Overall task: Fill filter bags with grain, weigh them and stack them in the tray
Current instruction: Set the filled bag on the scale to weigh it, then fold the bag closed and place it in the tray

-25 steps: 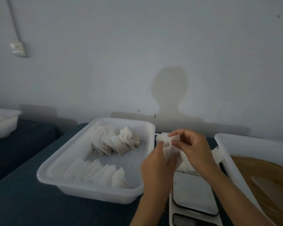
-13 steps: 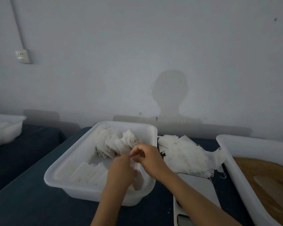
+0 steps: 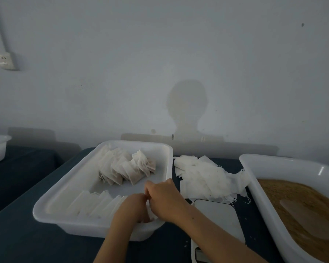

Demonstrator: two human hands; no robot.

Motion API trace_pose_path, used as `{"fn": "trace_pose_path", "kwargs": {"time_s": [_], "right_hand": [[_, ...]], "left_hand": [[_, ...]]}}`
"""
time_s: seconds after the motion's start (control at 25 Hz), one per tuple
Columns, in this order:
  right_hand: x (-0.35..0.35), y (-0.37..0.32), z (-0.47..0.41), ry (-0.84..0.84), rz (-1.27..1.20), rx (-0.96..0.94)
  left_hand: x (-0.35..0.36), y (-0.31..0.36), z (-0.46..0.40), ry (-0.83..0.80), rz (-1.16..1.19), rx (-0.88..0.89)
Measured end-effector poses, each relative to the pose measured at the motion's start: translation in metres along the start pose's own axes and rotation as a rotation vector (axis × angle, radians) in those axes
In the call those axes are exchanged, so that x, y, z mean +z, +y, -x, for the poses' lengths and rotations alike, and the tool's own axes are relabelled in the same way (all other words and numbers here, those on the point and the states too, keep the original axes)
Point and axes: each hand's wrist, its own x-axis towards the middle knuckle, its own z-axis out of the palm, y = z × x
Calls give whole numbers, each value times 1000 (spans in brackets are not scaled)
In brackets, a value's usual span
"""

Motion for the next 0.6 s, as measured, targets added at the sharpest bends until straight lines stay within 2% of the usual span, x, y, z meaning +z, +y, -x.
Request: {"fn": "trace_pose_path", "kwargs": {"time_s": [0.08,0.12,0.2,0.28,0.36,0.44,0.52,0.6], "right_hand": [[-2,1,7,-78,-32,-15],[-4,3,10,-56,-76,-21],[-11,12,15,71,-212,17],[-23,32,18,269,-408,165],[-35,63,20,470,-560,374],[-40,101,25,558,-575,592],[-34,134,33,528,-502,785],[-22,158,39,426,-402,916]], "left_hand": [[-1,3,-1,3,-15,32],[-2,4,1,6,-32,42],[-5,3,6,12,-41,55],[-7,-1,13,80,42,68],[-13,2,23,300,98,48],[-18,15,31,620,164,27],[-22,41,40,850,279,122],[-22,75,47,927,380,296]]}}
